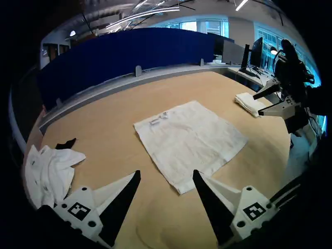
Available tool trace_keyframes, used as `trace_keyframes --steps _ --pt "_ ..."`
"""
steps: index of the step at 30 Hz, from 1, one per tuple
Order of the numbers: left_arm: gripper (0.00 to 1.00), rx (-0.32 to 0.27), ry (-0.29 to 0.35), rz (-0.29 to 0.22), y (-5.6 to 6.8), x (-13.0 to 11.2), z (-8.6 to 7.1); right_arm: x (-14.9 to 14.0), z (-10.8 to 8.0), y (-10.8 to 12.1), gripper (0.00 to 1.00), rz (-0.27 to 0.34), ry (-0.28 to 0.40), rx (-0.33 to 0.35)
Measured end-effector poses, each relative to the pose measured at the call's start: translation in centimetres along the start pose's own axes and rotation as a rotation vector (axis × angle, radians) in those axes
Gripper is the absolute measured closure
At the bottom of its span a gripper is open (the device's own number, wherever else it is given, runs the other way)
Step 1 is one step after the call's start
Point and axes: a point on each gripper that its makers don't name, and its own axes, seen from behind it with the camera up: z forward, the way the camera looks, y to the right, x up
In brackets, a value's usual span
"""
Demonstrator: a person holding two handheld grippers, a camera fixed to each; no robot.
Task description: Fold towel
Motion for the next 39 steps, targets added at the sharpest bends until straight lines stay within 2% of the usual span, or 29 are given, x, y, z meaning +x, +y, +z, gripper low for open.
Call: trace_keyframes --steps 6,15,21,32,39 --pt "0.07 -0.037 -0.061 0.019 1.2 -2.7 2.1 -3.0 1.4 -0.6 0.01 -0.022 -0.055 0.022" --pt "0.08 -0.074 -0.139 0.042 2.4 -5.7 4.3 -6.8 3.4 -2.3 0.02 -0.037 -0.132 0.068" --pt "0.08 -0.091 -0.168 0.044 3.0 -6.6 5.0 -8.3 4.1 -2.9 0.02 -0.027 -0.159 0.086" --pt "0.11 -0.101 -0.200 0.059 3.6 -7.3 5.5 -9.8 4.6 -2.4 0.05 -0.013 -0.191 0.085" --pt "0.19 -0.095 -0.213 0.066 3.8 -7.3 5.5 -10.2 4.6 -2.7 0.10 -0.002 -0.195 0.098"
